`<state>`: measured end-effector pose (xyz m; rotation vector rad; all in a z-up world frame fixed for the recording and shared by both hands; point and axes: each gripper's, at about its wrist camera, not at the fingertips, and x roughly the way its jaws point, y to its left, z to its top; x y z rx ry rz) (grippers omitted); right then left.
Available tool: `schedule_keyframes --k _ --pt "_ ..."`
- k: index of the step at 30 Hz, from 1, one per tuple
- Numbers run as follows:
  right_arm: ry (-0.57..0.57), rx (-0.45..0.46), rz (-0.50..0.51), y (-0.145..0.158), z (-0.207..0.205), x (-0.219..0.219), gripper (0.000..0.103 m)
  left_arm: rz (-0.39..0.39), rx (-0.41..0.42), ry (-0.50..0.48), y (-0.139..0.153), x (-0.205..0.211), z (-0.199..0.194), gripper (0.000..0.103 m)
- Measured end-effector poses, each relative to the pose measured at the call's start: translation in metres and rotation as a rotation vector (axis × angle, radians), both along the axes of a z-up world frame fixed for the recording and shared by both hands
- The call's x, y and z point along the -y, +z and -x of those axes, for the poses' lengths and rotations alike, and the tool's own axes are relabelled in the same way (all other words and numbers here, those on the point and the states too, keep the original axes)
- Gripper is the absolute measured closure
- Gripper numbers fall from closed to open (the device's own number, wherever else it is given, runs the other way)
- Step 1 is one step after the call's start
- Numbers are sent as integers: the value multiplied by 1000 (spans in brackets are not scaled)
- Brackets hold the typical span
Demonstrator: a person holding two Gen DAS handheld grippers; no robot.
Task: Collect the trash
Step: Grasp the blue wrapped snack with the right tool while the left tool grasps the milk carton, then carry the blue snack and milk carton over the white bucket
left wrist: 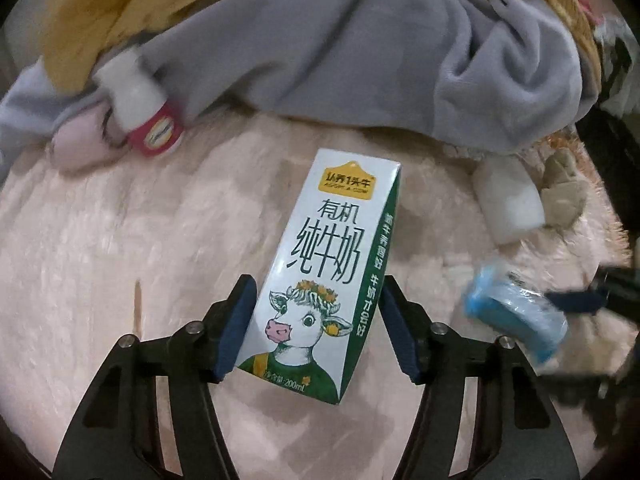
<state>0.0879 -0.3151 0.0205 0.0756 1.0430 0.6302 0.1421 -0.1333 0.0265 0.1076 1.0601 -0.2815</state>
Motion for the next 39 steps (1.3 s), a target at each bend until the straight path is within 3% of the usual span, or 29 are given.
schedule_keyframes --k 3,6,13,14,15,16,19,23,27,34,37,39 --pt "34 33 -18 7 26 -8 45 7 -16 31 2 -18 18 46" --pt "-13 71 -6 15 32 -9 44 10 -14 68 7 -34 41 47" --pt "-111 44 91 5 4 -38 41 37 -44 100 7 -35 84 47" --pt "-141 32 99 0 2 -36 46 36 -55 101 4 -37 84 47" --pt "-169 23 97 -4 1 -33 61 37 -64 105 1 -35 84 46" --pt "-182 25 89 -4 7 -28 66 37 -67 107 0 -32 85 46" --pt "-193 32 52 1 19 -17 69 16 -71 130 -7 -30 74 46" --pt "-190 69 43 16 49 -6 69 -1 -59 178 -17 -29 59 46" --pt "-204 69 13 19 78 8 69 67 -44 206 -12 -34 70 52" --pt "-225 41 3 15 118 20 69 90 28 150 22 -15 124 52" --pt "-201 -21 16 10 131 20 69 86 26 113 29 -2 144 52" --pt "-186 -33 36 8 135 17 59 79 16 98 30 4 154 52"
